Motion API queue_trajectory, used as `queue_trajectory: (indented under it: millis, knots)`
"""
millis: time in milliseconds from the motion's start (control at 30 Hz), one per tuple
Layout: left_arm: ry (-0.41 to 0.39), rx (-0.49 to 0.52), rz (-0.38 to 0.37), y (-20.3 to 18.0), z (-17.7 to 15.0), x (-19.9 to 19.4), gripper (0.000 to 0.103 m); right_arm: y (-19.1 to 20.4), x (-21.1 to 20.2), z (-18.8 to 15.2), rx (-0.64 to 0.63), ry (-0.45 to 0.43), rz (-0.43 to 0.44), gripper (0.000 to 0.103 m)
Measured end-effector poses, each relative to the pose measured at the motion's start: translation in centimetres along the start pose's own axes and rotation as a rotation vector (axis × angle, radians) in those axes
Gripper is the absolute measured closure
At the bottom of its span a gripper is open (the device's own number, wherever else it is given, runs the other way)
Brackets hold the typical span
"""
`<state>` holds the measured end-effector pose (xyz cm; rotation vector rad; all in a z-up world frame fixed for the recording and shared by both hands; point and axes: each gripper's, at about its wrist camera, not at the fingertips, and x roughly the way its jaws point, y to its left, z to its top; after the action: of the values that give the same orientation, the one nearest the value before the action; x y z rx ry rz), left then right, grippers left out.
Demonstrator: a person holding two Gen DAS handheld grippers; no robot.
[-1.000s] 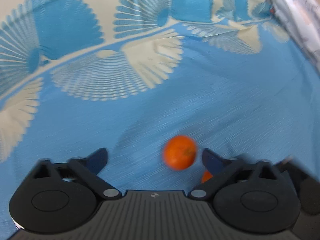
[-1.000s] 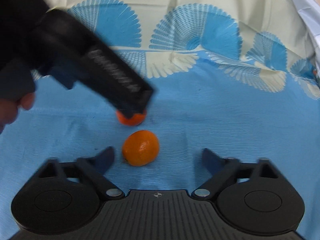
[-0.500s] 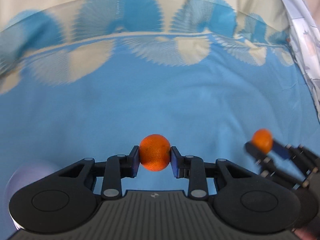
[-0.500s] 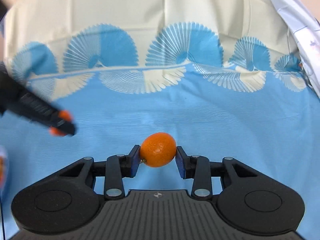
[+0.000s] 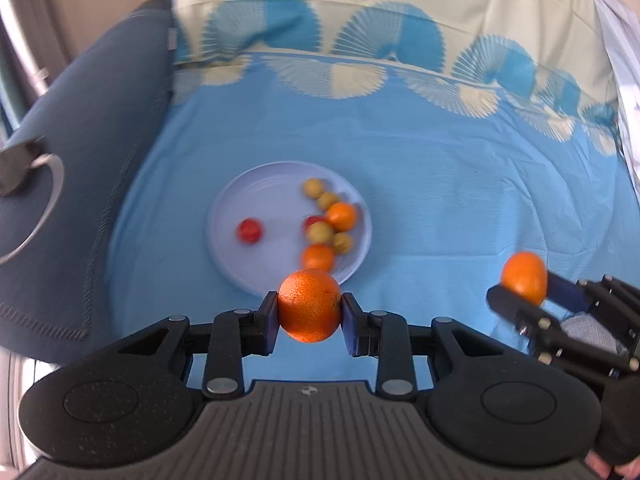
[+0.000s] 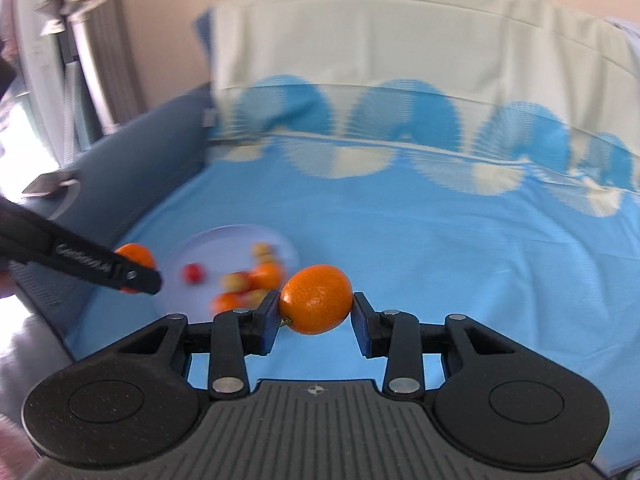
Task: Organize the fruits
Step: 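Carry both mandarins over the plate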
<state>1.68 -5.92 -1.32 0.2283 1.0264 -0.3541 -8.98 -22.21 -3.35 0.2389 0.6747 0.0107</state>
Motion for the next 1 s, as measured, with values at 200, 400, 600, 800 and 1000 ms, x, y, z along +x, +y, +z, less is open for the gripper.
queue_trajectory:
  millis: [200, 400, 600, 800, 1000]
  knots:
    - [-0.039, -0.062, 0.021, 3.1, -3.5, -3.3, 0.068, 6.0, -2.9, -1.4, -0.079, -0.011, 0.057, 0.064]
    - [-0.066, -0.1, 0.004, 4.4, -5.5, -5.3, 0.068, 8.0, -4.6, -2.0, -0.12, -0.033, 0.048, 0.064]
    - [-0.089, -0.126, -0.006, 4.9, -5.6, -6.1, 0.068, 8.3, -5.2, -1.8, -0.124, -0.049, 0.034, 0.064]
    - [-0.095, -0.146, -0.012, 5.4, -5.1, -6.0, 0.068, 8.5, -5.1, -1.6, -0.142, -0.046, 0.031, 0.064]
    - [-0.089, -0.159, -0.005, 6.0, -3.5, -4.8, 0.068, 8.1, -3.8, -1.1, -0.125, -0.024, 0.026, 0.064]
